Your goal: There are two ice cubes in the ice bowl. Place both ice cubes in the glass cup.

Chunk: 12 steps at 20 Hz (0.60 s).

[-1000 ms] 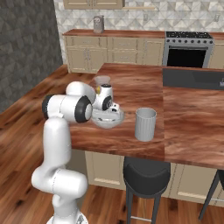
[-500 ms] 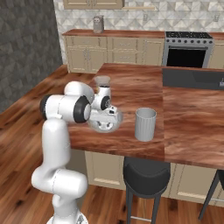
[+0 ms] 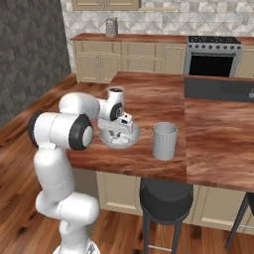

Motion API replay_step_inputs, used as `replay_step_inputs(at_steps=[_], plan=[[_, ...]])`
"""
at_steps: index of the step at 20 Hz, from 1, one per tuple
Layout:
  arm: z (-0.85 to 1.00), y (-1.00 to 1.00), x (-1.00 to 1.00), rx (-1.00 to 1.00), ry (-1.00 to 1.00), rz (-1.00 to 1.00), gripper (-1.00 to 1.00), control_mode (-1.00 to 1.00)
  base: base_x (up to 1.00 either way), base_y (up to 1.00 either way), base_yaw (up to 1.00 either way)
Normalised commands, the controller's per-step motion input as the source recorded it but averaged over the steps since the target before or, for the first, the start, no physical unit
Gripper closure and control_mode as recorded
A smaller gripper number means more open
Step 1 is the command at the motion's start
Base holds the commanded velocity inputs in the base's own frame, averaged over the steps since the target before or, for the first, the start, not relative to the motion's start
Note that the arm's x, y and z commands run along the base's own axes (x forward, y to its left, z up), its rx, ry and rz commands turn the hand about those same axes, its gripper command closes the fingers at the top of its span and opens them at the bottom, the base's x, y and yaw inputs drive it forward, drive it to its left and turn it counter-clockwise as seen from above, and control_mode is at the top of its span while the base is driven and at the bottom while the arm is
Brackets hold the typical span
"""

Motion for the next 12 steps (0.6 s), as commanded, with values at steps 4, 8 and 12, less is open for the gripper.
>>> replay_step_inputs(at_steps=[4,8,12], plan=[[1.0,0.0,-0.32,0.01,-0.16,-0.11,1.0,-1.0,0.0,0.0,0.0],[1.0,-0.03,-0.28,0.0,-0.13,-0.14,1.0,-1.0,0.0,0.0,0.0],[1.0,-0.21,-0.27,-0.01,-0.18,-0.17,1.0,-1.0,0.0,0.0,0.0]])
